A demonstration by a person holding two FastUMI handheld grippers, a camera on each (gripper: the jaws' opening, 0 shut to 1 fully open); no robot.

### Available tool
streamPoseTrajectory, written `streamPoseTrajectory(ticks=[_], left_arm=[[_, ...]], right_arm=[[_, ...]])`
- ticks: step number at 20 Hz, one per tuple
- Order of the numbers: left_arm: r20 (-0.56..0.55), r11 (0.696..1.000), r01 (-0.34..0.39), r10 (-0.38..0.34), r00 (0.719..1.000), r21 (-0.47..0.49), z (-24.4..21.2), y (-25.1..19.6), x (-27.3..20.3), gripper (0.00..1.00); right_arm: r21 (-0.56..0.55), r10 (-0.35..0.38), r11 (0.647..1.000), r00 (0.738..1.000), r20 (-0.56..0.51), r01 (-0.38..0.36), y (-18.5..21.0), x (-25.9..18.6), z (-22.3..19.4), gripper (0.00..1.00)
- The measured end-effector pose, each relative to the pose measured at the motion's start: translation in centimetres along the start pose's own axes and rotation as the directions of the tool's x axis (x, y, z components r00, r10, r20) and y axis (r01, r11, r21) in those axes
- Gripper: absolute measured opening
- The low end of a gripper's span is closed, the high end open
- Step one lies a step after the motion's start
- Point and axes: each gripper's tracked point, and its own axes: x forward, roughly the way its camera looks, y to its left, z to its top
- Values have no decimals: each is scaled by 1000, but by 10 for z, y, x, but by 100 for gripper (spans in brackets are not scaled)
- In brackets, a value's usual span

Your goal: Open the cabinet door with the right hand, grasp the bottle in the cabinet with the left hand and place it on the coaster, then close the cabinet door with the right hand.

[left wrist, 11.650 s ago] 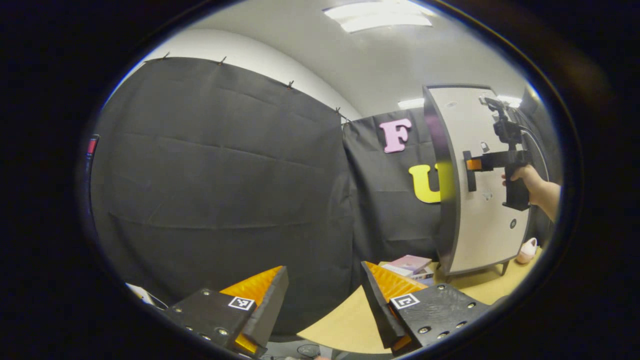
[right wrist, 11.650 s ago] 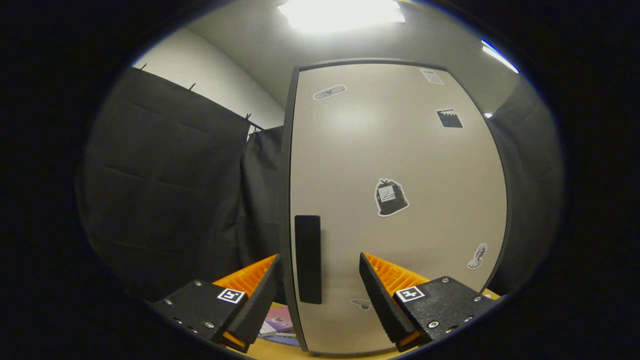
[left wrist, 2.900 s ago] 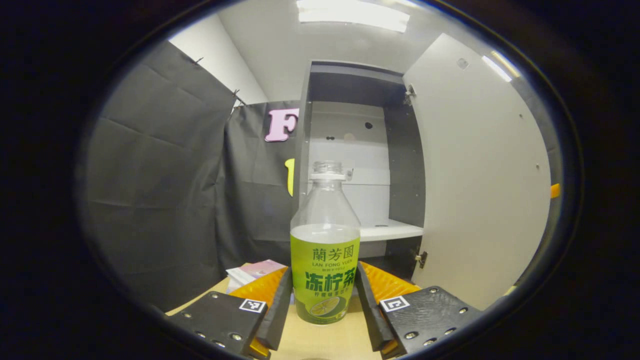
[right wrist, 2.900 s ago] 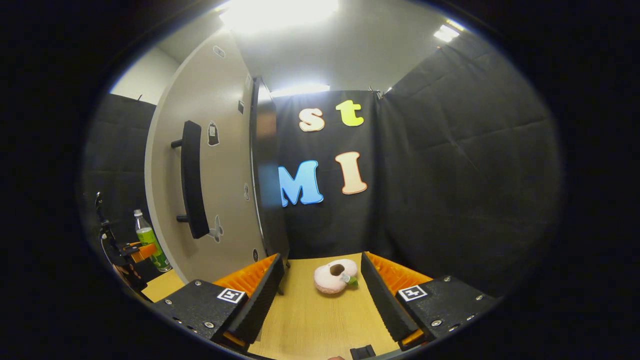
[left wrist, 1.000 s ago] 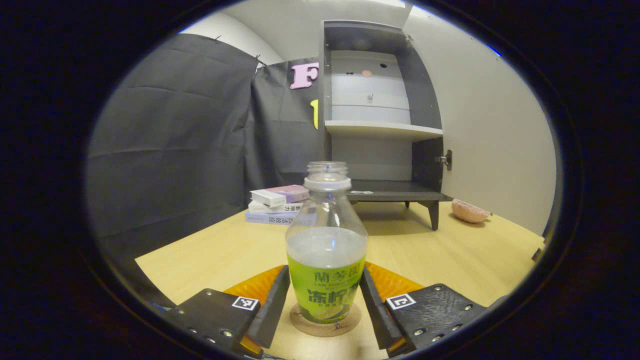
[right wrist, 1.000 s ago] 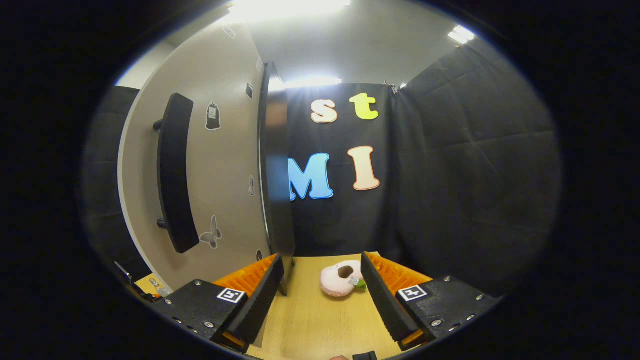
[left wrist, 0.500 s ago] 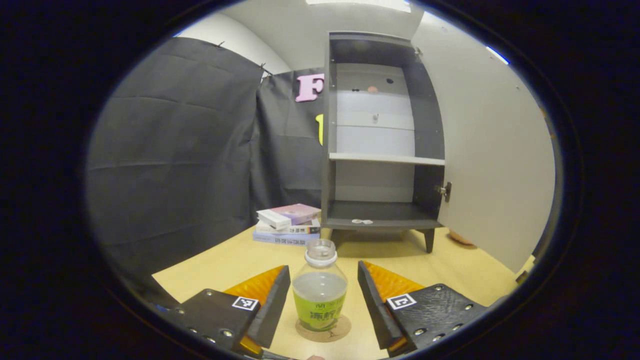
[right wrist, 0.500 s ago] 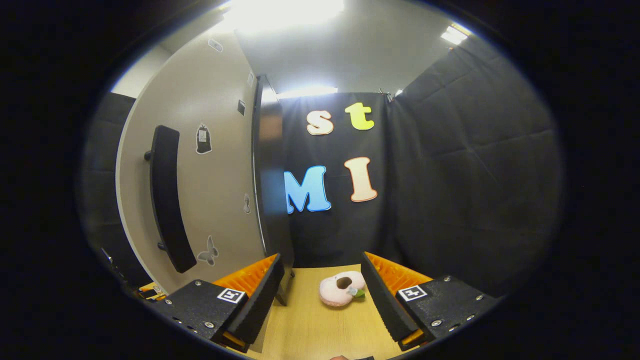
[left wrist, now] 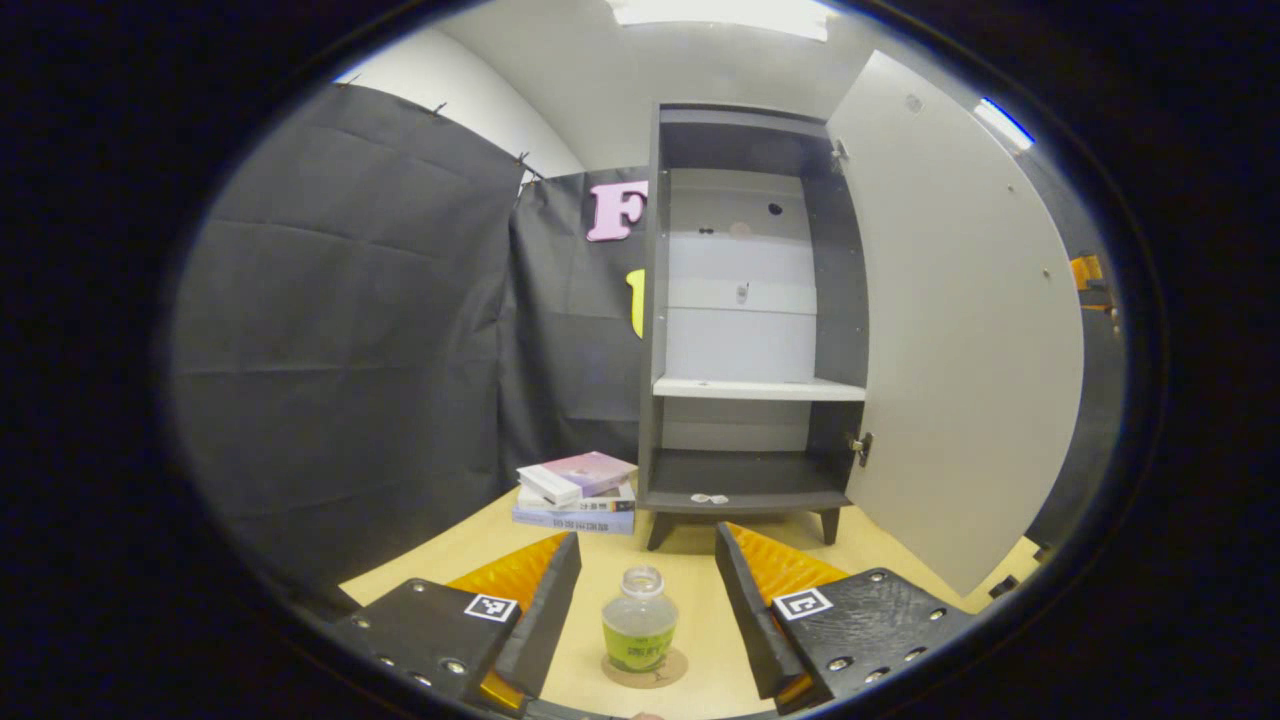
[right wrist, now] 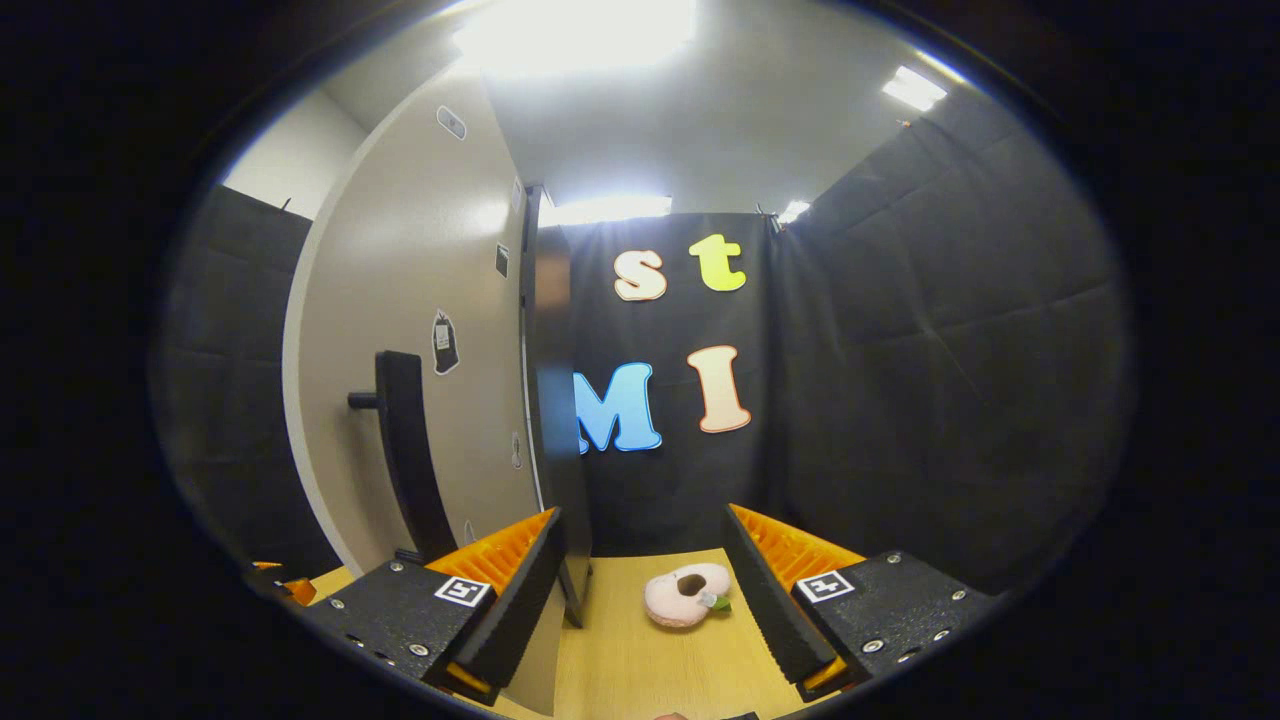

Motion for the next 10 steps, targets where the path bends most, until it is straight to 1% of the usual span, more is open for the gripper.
streamPoseTrajectory(ticks=[1,2,3,4,6,7,8,9,10], left_arm=[[11,1000,4,-4,1000,9,9,6,0,77],[28,1000,8,-8,1000,14,18,13,0,77],[37,1000,12,-13,999,14,25,20,-2,81],[45,1000,17,-18,999,13,29,27,-2,73],[52,1000,16,-17,998,15,35,43,-2,73],[56,1000,14,-15,998,17,37,52,-1,77],[58,1000,8,-9,998,20,37,60,-2,77],[57,1000,4,-6,998,24,37,69,-1,73],[54,1000,3,-4,999,25,34,77,-1,73]], right_arm=[[-2,-8,1000,1000,3,8,4,-5,2,95],[-4,-22,1000,1000,7,22,6,-8,4,95],[-8,-37,999,999,8,37,8,-11,5,95],[-12,-50,999,999,7,50,11,-13,4,95],[-22,-73,997,997,-11,73,17,-12,-2,95],[-32,-89,996,996,-17,88,20,-11,-4,95],[-41,-95,995,995,-29,94,25,-10,-7,95],[-55,-113,992,993,-35,111,28,-11,-8,95],[-66,-122,991,992,-24,120,28,-12,-5,92]])
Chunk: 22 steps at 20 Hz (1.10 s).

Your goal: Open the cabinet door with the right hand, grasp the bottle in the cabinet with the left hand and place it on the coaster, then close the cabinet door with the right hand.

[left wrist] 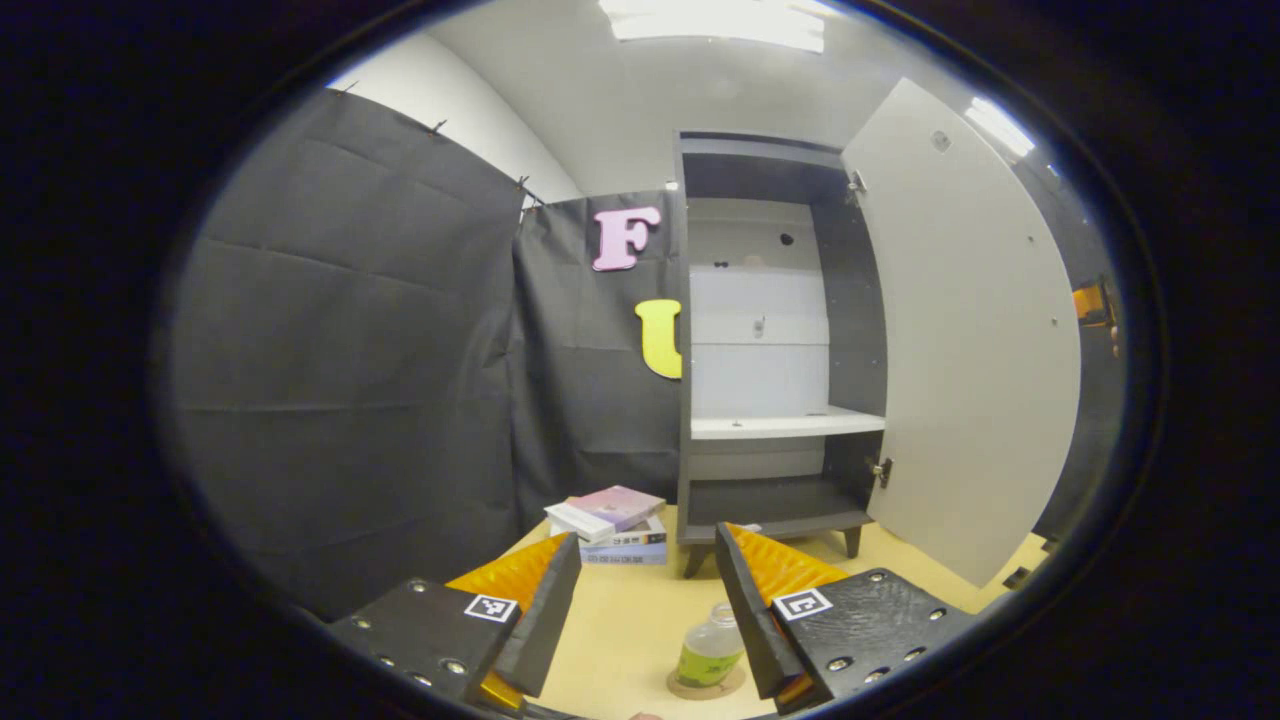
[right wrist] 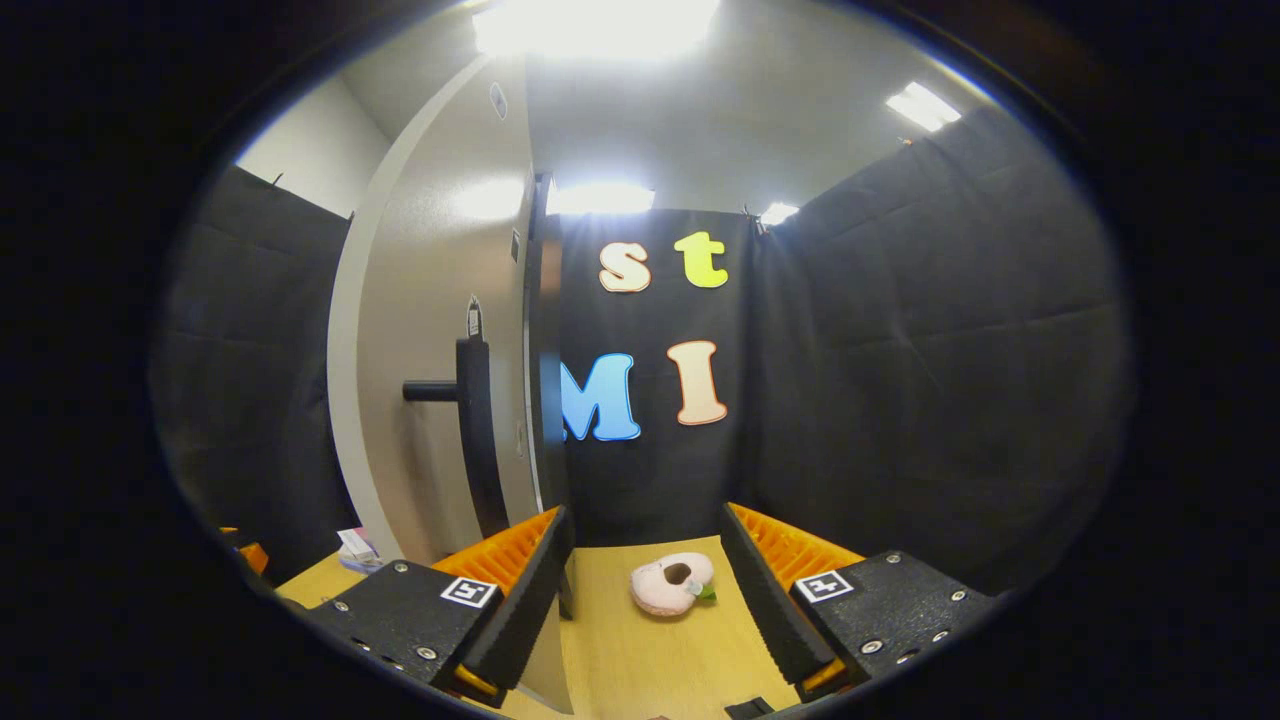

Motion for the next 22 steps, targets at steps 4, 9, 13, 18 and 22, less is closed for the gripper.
streamPoseTrajectory(ticks=[4,9,13,18,22], left_arm=[[-17,1000,6,-6,1000,-7,-8,26,4,73],[-27,1000,10,-11,1000,-20,-15,56,11,73],[-31,1000,20,-20,999,-20,-19,76,13,77],[-24,1000,18,-19,1000,-15,-21,100,15,73],[-29,1000,14,-14,999,-18,-25,119,13,73]], right_arm=[[-23,-14,1000,1000,-8,13,16,-1,0,91],[-27,6,1000,1000,-4,-6,52,-13,0,91],[-40,24,999,1000,6,-24,82,-20,1,91],[-28,59,998,998,6,-59,122,-21,0,91],[-42,92,995,996,8,-92,152,-18,1,91]])
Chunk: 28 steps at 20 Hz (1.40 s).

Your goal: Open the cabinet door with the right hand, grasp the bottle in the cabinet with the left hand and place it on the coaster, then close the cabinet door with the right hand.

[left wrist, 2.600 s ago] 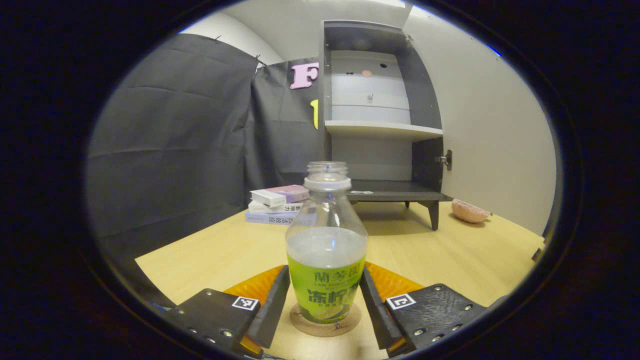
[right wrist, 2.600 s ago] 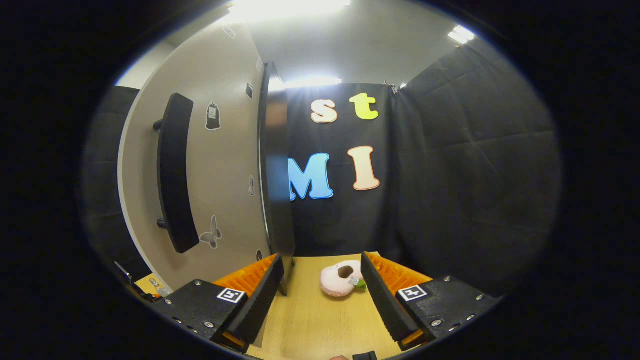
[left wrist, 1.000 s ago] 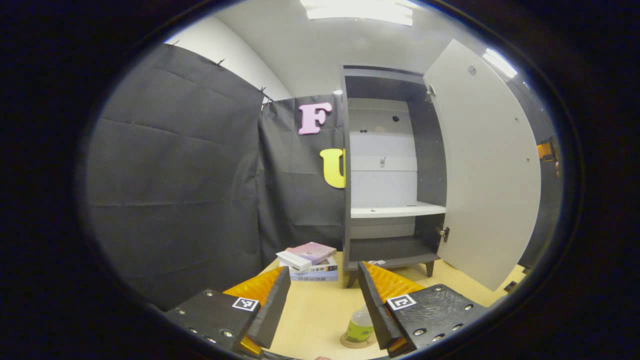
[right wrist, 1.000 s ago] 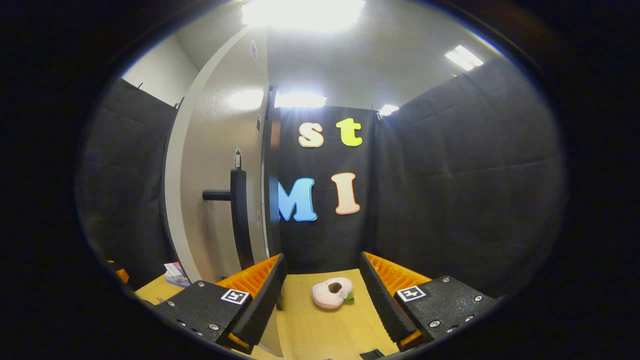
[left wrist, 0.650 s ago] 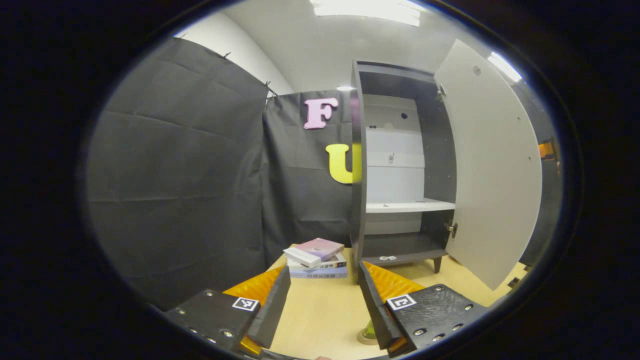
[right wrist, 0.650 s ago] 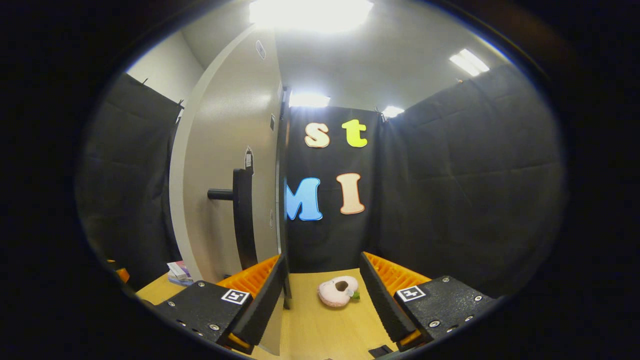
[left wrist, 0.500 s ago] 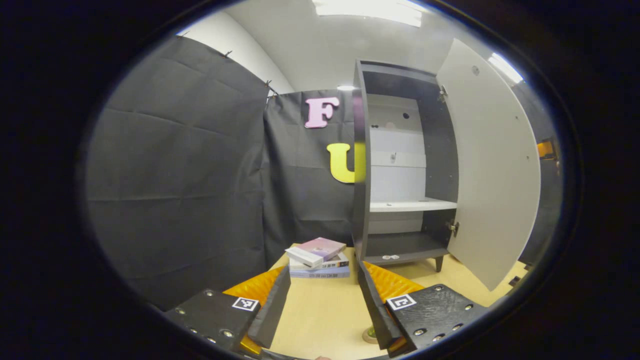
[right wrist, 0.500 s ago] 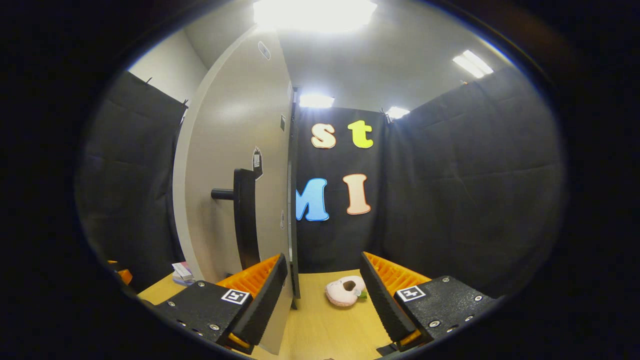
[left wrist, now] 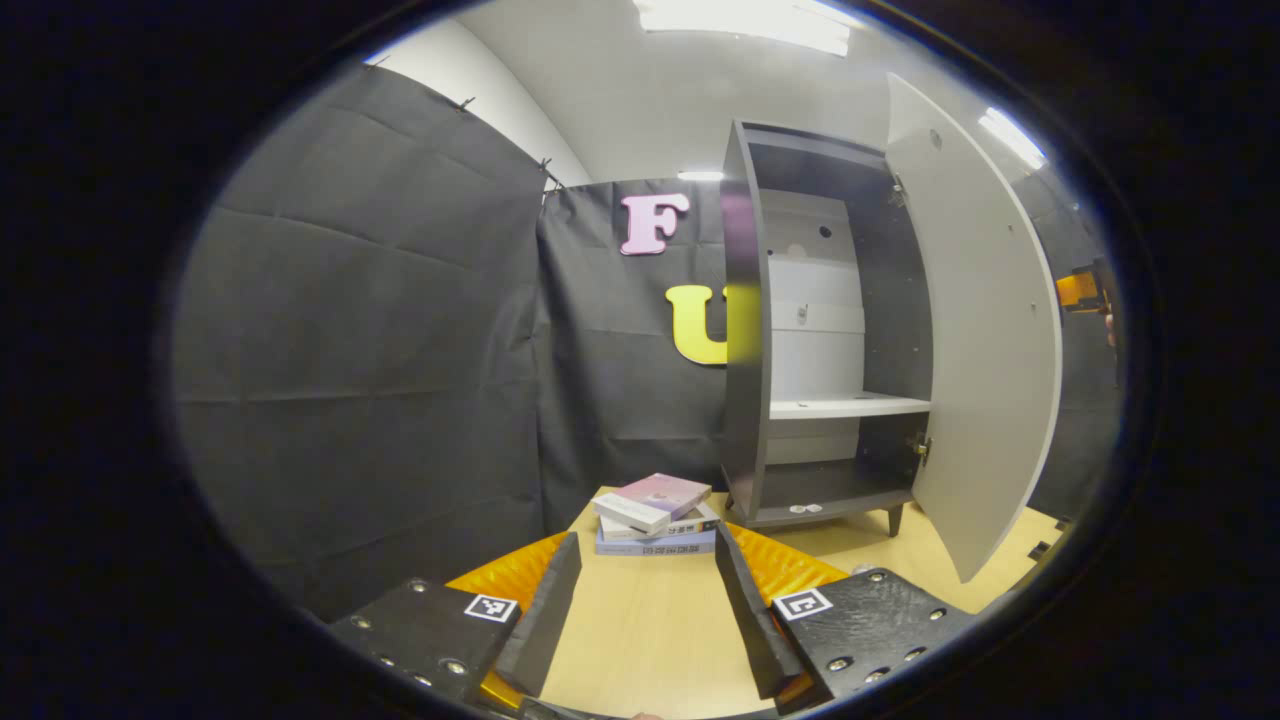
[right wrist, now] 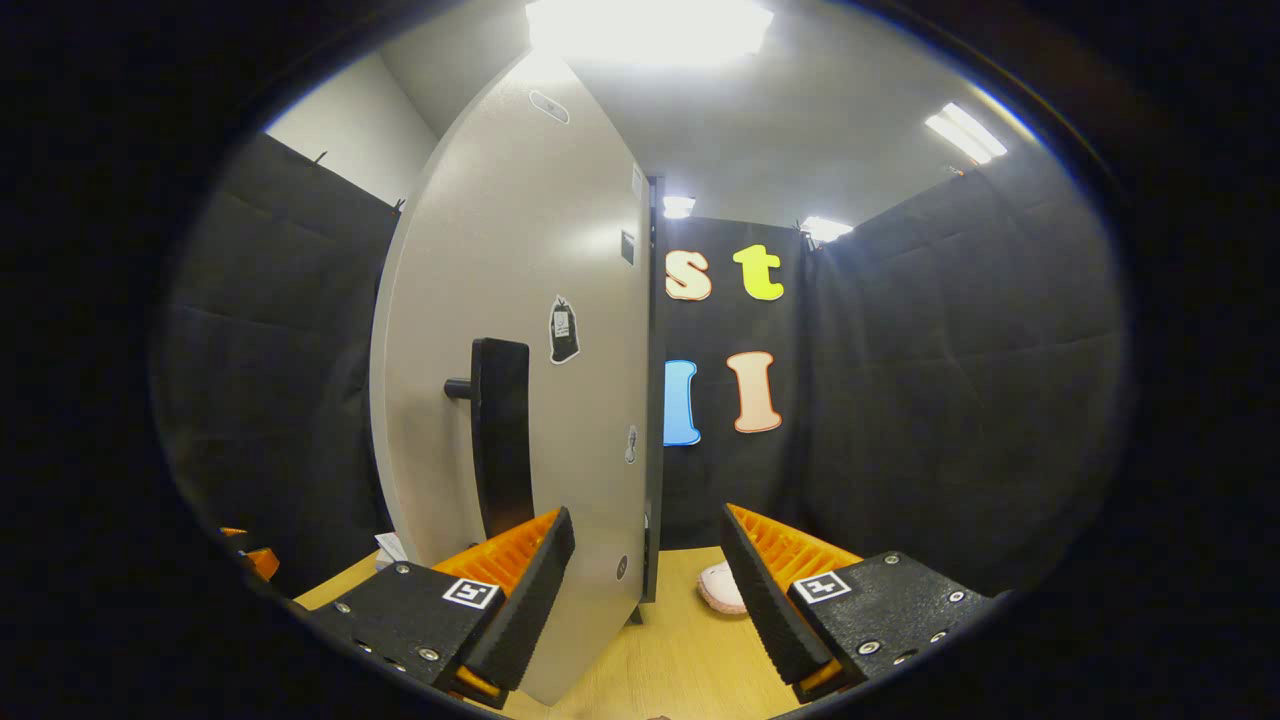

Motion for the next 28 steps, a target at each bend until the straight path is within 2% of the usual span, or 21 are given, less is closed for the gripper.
streamPoseTrajectory(ticks=[7,8,9,12,16,17,18,24,25,26,28], left_arm=[[-6,1000,-30,30,1000,-7,-8,33,1,73],[-10,999,-33,33,999,-9,-9,38,0,77],[-12,999,-37,37,999,-11,-9,44,-3,73],[-9,999,-49,49,999,-7,-7,56,-10,73],[-6,999,-44,44,999,5,-6,60,-13,77],[-6,999,-41,41,999,6,-4,60,-13,81],[-6,999,-39,39,999,5,-4,59,-14,77],[-2,1000,14,-14,1000,5,-2,44,-3,77],[2,1000,28,-28,1000,3,1,39,-1,81],[6,999,38,-38,999,3,4,35,0,77],[14,999,53,-53,998,13,9,23,5,77]], right_arm=[[-7,45,999,999,9,-45,45,19,2,91],[-3,48,999,999,13,-48,50,22,1,92],[3,52,999,998,17,-52,55,23,2,92],[26,76,997,997,19,-77,74,32,1,93],[46,112,993,993,25,-113,97,46,1,93],[43,114,992,993,22,-115,100,48,-1,93],[42,113,993,993,22,-114,101,50,-3,93],[53,108,993,994,2,-108,99,48,-12,93],[53,103,993,995,7,-103,96,46,-12,93],[55,98,994,995,10,-98,94,43,-14,94],[60,100,993,995,15,-100,85,31,-20,93]])
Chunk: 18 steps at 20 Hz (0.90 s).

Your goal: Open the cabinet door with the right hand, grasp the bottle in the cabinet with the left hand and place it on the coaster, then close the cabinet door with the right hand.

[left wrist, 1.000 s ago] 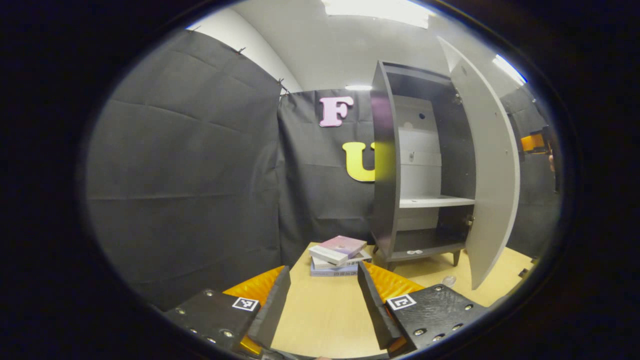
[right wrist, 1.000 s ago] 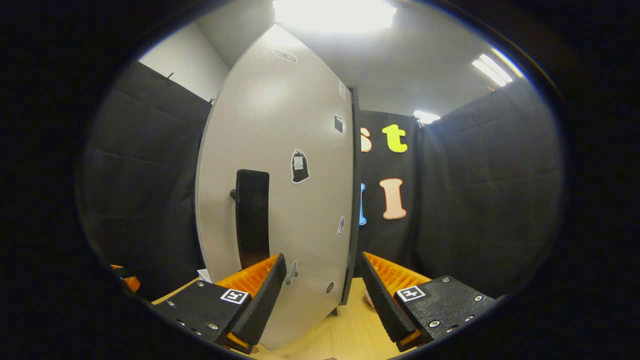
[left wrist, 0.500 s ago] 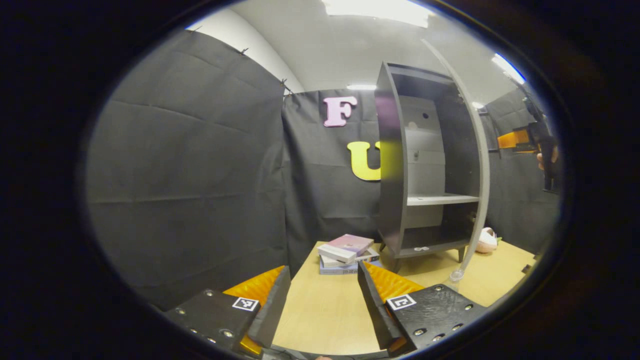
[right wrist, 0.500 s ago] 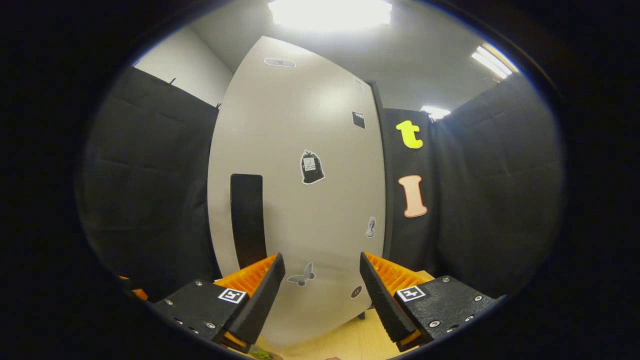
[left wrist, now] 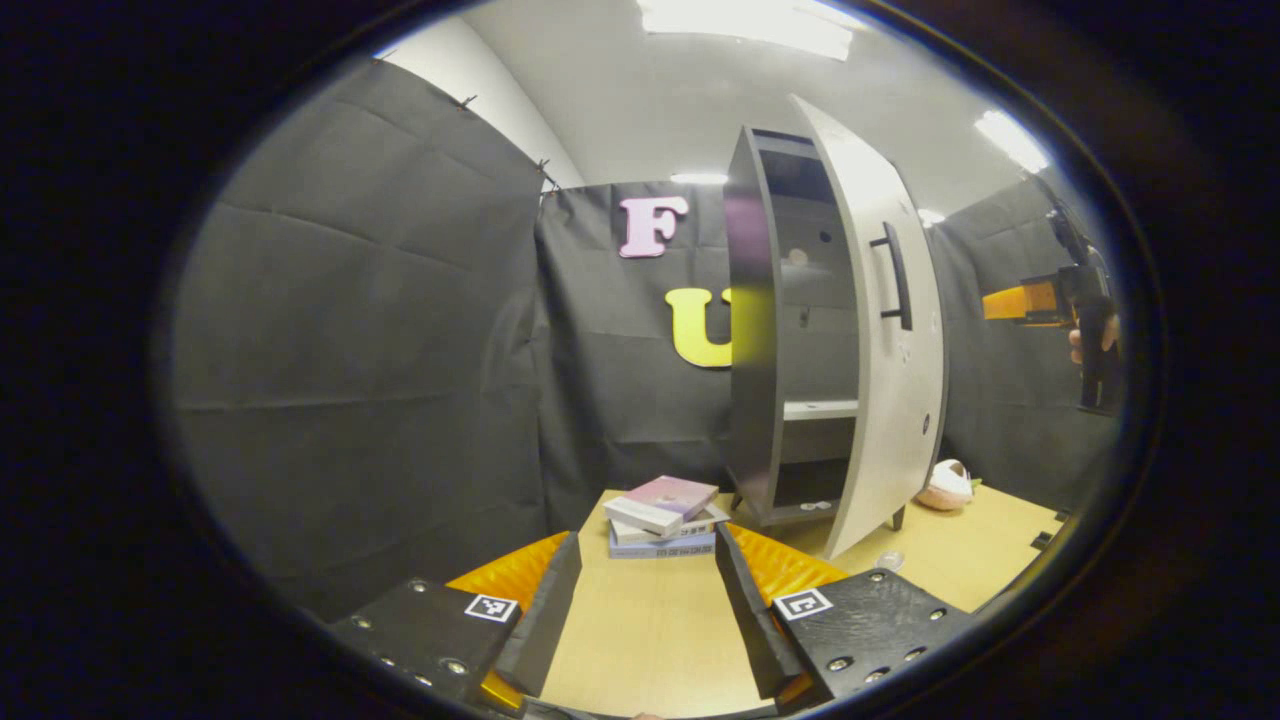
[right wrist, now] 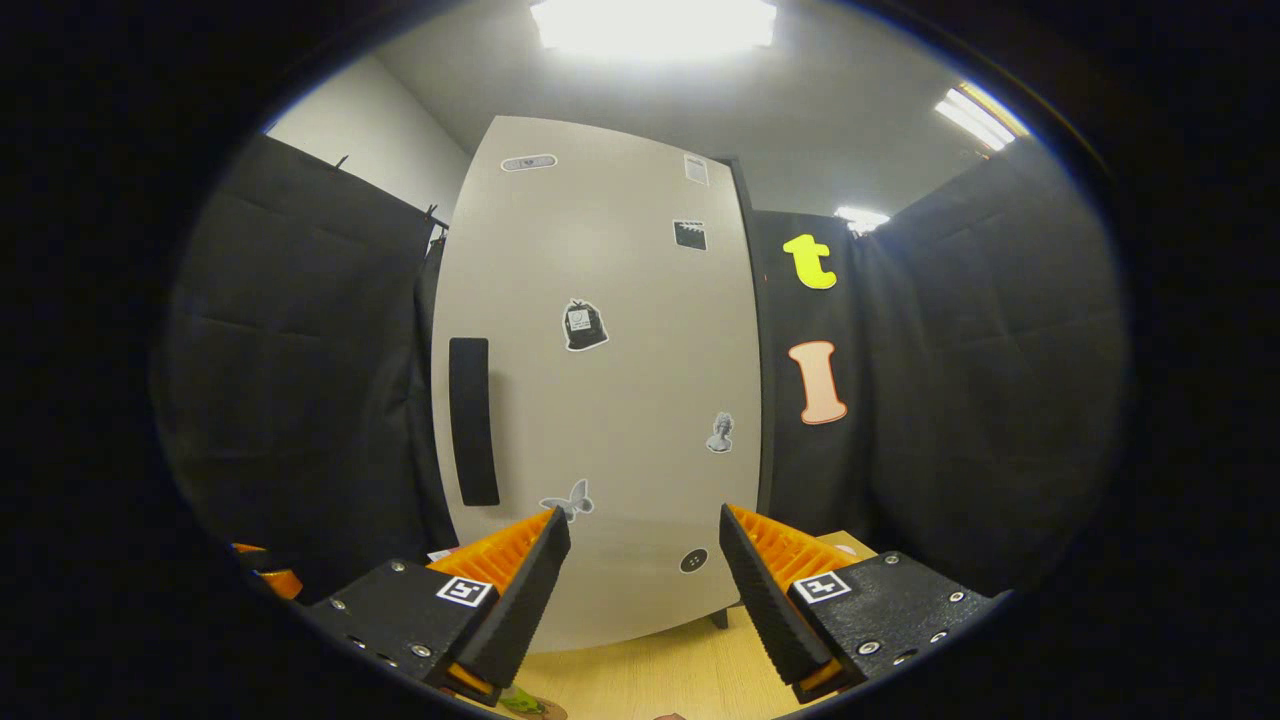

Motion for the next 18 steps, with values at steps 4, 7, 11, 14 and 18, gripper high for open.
streamPoseTrajectory(ticks=[4,7,11,14,18], left_arm=[[13,999,36,-36,999,-2,14,-32,7,82],[29,998,62,-62,998,-6,26,-58,14,77],[36,997,80,-79,996,-23,40,-96,18,77],[29,995,92,-91,995,-35,47,-122,21,75],[35,993,103,-101,994,-54,54,-143,17,72]], right_arm=[[11,-2,1000,1000,-6,2,-22,-17,-9,93],[0,-27,1000,1000,-3,27,-49,-25,-11,93],[-9,-43,999,999,-6,43,-83,-33,-14,93],[-5,-45,999,999,-8,45,-103,-40,-17,93],[-21,-45,999,999,-16,44,-129,-45,-25,93]])
